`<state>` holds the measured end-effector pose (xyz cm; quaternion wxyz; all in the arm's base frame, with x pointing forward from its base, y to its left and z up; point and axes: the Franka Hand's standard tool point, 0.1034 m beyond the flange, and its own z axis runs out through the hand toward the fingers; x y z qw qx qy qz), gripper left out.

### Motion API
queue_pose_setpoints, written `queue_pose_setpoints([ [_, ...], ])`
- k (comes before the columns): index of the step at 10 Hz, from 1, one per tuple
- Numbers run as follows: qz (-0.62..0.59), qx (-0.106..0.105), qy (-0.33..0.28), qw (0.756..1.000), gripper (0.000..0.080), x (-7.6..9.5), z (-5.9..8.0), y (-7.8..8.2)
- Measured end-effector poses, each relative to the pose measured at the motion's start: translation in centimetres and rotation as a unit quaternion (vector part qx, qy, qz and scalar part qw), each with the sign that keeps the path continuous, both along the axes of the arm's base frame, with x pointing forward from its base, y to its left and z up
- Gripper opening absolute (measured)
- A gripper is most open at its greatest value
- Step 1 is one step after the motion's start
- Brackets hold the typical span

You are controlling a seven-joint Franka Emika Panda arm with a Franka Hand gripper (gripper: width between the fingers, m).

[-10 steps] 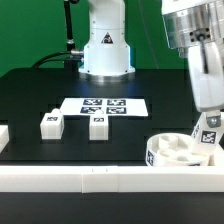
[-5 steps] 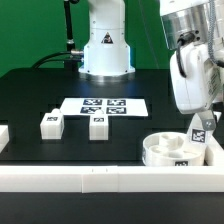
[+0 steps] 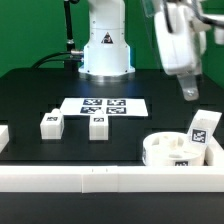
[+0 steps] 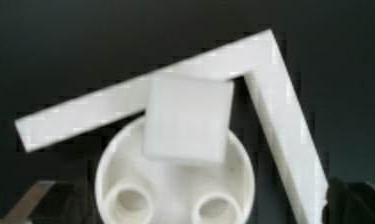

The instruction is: Assemble stool

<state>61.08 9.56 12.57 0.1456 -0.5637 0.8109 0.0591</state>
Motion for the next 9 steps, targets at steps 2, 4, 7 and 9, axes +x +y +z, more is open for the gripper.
queue_pose_setpoints([
  [2, -0.002, -0.001, 0.003, 1.000, 0.0649, -0.1, -0.2, -0.3],
  [4, -0.001, -0.001, 0.003, 1.000, 0.0649, -0.1, -0.3, -0.3],
  [7, 0.019, -0.005, -0.003, 1.000, 0.0649, -0.2, -0.3, -0.7],
  [9, 0.060, -0.021, -0.016, 0.998, 0.0649, -0.5, -0.8, -4.3],
])
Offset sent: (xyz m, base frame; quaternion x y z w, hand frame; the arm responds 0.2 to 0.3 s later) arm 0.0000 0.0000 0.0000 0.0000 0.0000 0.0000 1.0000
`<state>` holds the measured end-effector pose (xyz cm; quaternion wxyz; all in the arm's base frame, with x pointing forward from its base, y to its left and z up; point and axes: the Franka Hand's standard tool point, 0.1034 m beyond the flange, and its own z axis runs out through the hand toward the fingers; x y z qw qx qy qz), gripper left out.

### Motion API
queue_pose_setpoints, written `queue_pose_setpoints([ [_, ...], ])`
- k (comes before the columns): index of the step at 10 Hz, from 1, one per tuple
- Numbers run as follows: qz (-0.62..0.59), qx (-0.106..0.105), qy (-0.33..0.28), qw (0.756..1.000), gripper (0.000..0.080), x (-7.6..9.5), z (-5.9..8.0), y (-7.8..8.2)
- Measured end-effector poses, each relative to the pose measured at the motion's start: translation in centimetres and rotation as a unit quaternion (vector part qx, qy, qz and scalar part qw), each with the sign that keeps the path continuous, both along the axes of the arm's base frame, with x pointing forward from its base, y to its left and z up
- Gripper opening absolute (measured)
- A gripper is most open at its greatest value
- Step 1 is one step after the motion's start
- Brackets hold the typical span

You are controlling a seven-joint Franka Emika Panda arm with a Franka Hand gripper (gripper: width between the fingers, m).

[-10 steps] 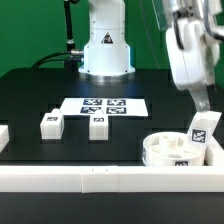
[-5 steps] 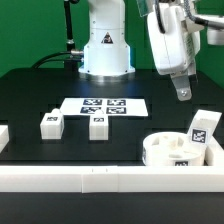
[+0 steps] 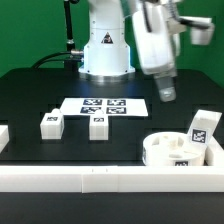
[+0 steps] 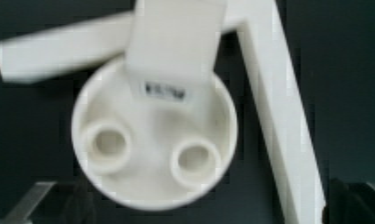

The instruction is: Assemble stool

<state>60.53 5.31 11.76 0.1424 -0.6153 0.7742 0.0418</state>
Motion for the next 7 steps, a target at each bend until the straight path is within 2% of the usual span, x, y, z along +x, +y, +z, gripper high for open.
queue_pose_setpoints([
  [1, 0.017, -0.012, -0.003, 1.000, 0.0649, -0.4, -0.4, -2.4],
  [3, 0.027, -0.029, -0.002, 0.999, 0.0649, -0.8, -1.3, -5.5],
  [4, 0.024, -0.032, 0.001, 0.999, 0.0649, -1.0, -1.8, -5.9],
  [7, 0.052, -0.036, -0.004, 0.998, 0.0649, -1.0, -1.9, -5.7],
])
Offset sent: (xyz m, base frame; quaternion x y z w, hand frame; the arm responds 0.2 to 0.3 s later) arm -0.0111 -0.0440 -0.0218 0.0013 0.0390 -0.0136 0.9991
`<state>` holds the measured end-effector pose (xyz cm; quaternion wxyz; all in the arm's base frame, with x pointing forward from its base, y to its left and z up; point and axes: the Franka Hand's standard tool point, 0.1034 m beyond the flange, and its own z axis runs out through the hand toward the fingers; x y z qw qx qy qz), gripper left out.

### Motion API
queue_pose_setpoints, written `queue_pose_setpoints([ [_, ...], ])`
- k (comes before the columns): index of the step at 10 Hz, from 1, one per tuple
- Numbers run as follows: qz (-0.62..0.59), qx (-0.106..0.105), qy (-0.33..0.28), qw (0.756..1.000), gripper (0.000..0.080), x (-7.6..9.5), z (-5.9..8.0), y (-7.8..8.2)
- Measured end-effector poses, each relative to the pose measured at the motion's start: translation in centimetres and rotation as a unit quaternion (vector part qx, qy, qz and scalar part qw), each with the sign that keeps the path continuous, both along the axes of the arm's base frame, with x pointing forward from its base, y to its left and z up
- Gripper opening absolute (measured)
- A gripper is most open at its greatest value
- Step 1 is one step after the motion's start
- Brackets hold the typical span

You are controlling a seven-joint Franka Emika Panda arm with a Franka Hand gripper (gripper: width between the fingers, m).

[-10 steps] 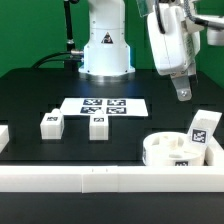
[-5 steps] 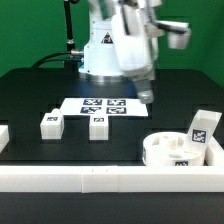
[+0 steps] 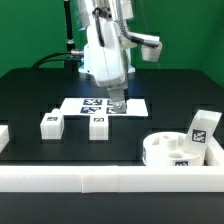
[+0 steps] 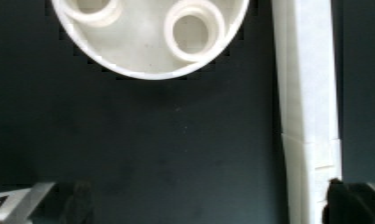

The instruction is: Assemble stool

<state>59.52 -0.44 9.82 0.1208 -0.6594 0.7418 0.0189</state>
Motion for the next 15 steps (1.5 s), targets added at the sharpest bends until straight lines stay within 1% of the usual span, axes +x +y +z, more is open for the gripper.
queue_pose_setpoints([
  [2, 0.071, -0.012, -0.013, 0.997, 0.0649, 0.0, 0.0, 0.0],
  [3, 0.141, -0.024, -0.024, 0.989, 0.0649, -0.1, -0.2, 0.0],
  [4, 0.219, -0.044, -0.025, 0.974, 0.0649, -0.2, -0.6, 0.2],
  [5, 0.285, -0.067, -0.025, 0.956, 0.0649, -0.2, -0.7, 0.8],
  [6, 0.342, -0.085, -0.026, 0.935, 0.0649, -0.2, -0.7, 1.6],
  [7, 0.397, -0.097, -0.037, 0.912, 0.0649, -0.2, -0.9, 1.5],
  [9, 0.480, -0.106, -0.050, 0.870, 0.0649, -0.3, -1.0, 1.4],
  [12, 0.598, -0.119, -0.068, 0.790, 0.0649, -0.3, -1.0, 1.3],
  [13, 0.636, -0.122, -0.074, 0.758, 0.0649, -0.3, -1.0, 1.3],
  [14, 0.658, -0.124, -0.078, 0.739, 0.0649, -0.3, -1.0, 1.2],
  [15, 0.698, -0.131, -0.084, 0.699, 0.0649, -0.3, -1.1, 1.1],
])
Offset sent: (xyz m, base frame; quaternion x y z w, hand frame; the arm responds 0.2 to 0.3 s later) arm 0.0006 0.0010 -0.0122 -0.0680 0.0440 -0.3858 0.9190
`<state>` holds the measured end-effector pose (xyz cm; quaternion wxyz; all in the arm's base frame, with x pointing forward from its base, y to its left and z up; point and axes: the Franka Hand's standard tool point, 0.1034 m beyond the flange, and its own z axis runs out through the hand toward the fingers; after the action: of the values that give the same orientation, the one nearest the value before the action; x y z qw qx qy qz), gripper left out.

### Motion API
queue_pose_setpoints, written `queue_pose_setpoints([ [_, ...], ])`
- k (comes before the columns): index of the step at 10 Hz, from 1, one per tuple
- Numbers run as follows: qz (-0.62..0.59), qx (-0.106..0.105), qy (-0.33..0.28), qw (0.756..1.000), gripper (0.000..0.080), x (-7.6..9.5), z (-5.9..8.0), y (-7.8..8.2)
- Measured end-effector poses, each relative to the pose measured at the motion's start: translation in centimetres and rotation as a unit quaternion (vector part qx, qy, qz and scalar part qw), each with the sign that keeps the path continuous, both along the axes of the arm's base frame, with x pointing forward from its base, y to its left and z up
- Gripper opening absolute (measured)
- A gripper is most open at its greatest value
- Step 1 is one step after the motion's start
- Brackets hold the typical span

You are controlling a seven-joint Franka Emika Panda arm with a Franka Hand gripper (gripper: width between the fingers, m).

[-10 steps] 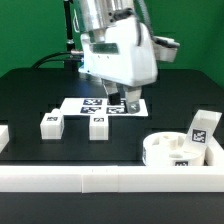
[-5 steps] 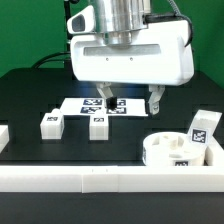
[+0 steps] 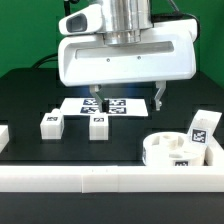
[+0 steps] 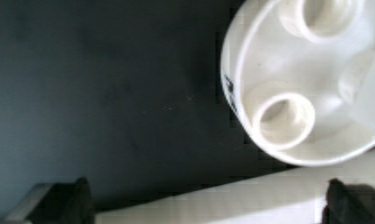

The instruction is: Assemble stool

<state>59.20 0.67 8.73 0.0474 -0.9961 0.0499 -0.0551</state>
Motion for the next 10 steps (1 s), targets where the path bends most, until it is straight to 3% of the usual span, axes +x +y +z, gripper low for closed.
queue_pose_setpoints([
  [1, 0.032, -0.010, -0.009, 0.999, 0.0649, -0.6, -0.6, -0.3],
  [4, 0.027, -0.031, -0.004, 0.999, 0.0649, -4.2, -3.1, -5.0],
  [6, 0.014, -0.043, -0.002, 0.999, 0.0649, -6.2, -4.4, -6.7],
  [8, 0.011, -0.031, 0.016, 0.999, 0.0649, -6.2, -4.4, -6.2],
  [10, 0.012, 0.003, 0.104, 0.995, 0.0649, -7.1, -4.6, -5.1],
])
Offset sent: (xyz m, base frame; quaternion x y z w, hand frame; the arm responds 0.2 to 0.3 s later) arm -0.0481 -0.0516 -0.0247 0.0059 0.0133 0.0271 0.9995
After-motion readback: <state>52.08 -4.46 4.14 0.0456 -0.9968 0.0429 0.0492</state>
